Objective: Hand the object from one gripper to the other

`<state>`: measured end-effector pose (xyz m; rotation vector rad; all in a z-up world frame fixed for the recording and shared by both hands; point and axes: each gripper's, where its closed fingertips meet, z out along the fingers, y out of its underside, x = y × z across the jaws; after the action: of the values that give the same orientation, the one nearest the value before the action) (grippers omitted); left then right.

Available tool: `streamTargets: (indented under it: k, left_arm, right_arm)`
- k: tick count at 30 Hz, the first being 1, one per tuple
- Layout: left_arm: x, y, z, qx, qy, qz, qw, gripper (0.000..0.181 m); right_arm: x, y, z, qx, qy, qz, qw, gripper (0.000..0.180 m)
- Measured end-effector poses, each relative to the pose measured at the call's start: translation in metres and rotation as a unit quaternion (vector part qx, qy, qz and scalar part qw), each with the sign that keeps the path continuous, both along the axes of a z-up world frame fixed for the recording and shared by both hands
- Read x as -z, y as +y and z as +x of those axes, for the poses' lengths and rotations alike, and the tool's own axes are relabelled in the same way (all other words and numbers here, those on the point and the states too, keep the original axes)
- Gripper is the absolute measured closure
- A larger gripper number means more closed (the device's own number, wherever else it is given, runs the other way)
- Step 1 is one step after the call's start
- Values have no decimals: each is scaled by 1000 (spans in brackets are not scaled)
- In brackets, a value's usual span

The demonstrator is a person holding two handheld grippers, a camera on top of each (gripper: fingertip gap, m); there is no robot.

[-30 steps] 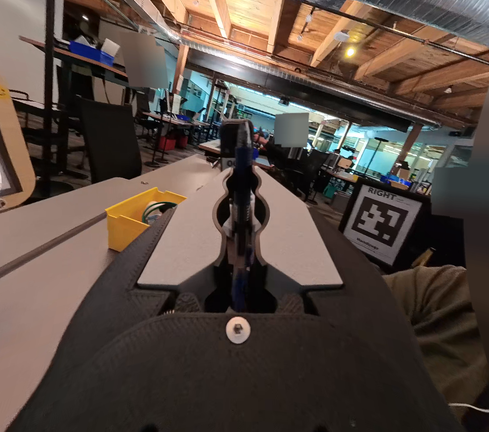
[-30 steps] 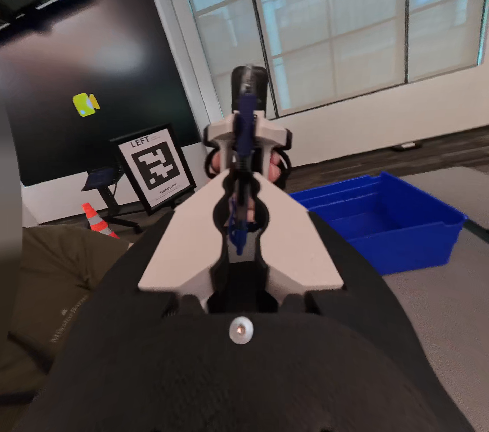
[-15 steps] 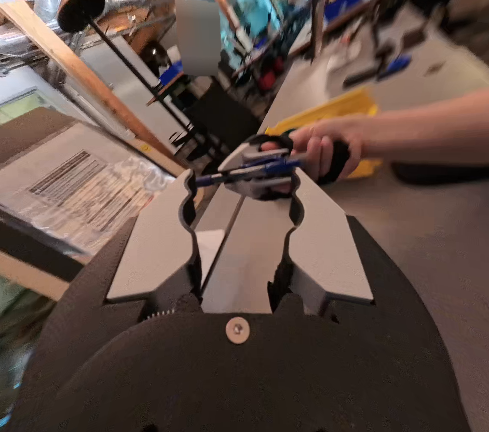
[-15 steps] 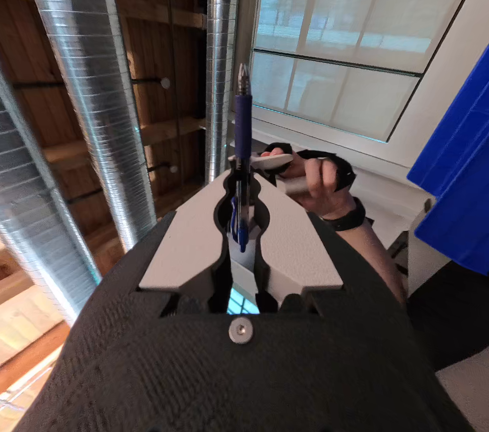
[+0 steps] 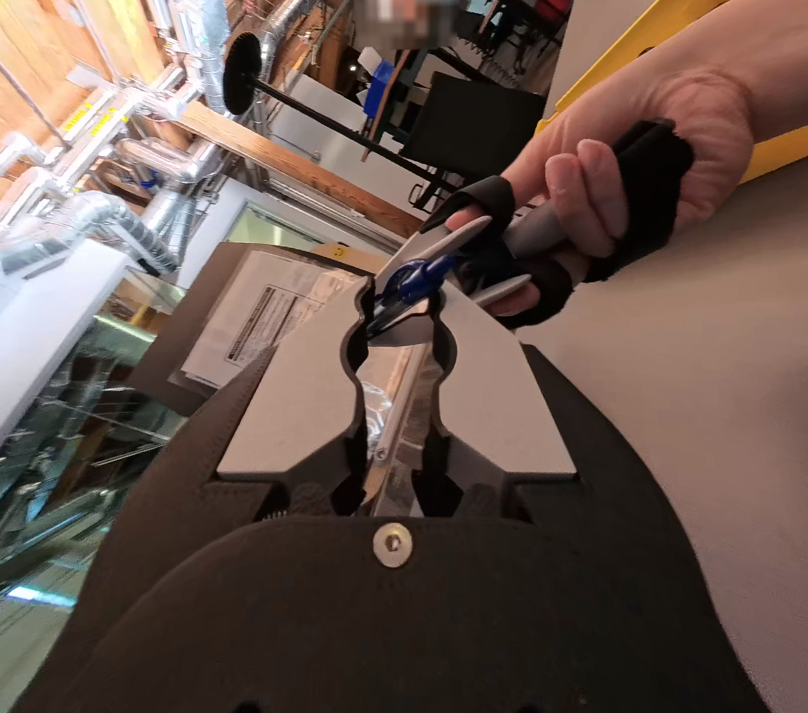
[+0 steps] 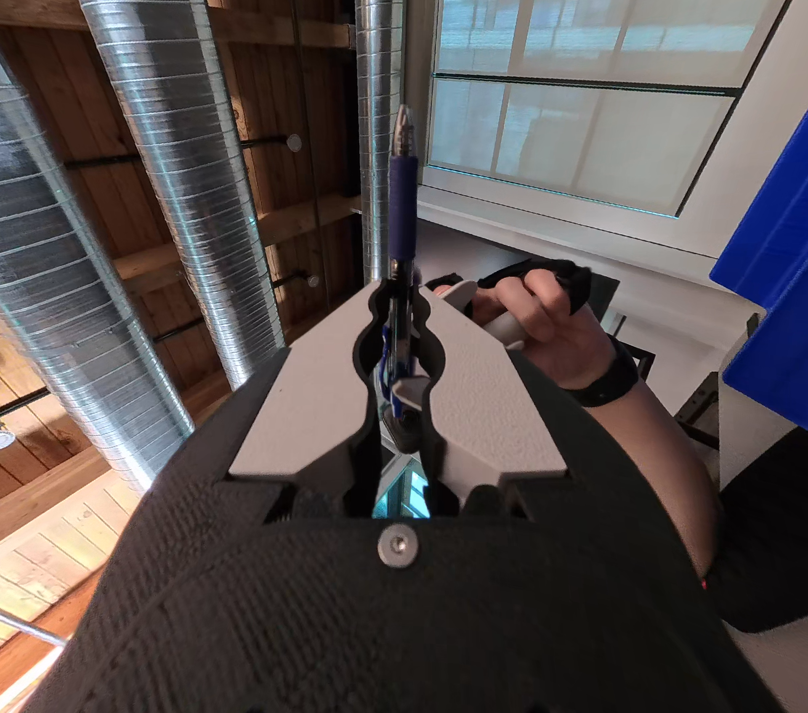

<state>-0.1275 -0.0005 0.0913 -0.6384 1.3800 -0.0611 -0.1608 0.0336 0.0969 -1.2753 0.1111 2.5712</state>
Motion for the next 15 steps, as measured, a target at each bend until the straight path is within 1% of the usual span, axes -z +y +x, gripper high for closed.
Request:
streamTargets:
  k: [2, 3, 4, 6, 9, 11, 13, 14, 15]
  left_arm:
    - [-10, 4, -4, -19, -26, 23, 999, 173]
    - [-13, 4, -6, -20, -30, 25, 999, 173]
    - [-15, 4, -7, -20, -34, 13, 999, 173]
    - [-25, 6, -12, -16, -57, -29, 998, 173]
    - [-49, 10, -27, -6, -126, -108, 986, 173]
    - [-63, 18, -38, 10, -178, -196, 964, 173]
    - [-71, 30, -48, 27, -227, -304, 925, 173]
    - [-72, 38, -54, 35, -249, -359, 899, 173]
    - [-71, 43, -57, 49, -261, -415, 870, 173]
  right_arm:
    - [1, 0, -2, 3, -6, 5, 1000, 172]
    - [1, 0, -3, 8, -10, 13, 1000, 171]
    - [2, 0, -4, 15, -18, 24, 999, 169]
    - [5, 0, -7, 34, -56, 48, 997, 153]
    - [4, 2, 0, 69, -108, 86, 988, 146]
    - [-6, 0, 10, 113, -139, 138, 974, 145]
    - [-20, -6, 20, 164, -179, 207, 948, 146]
    - [-27, -9, 24, 199, -202, 251, 926, 145]
    - [-33, -12, 27, 243, -229, 295, 895, 146]
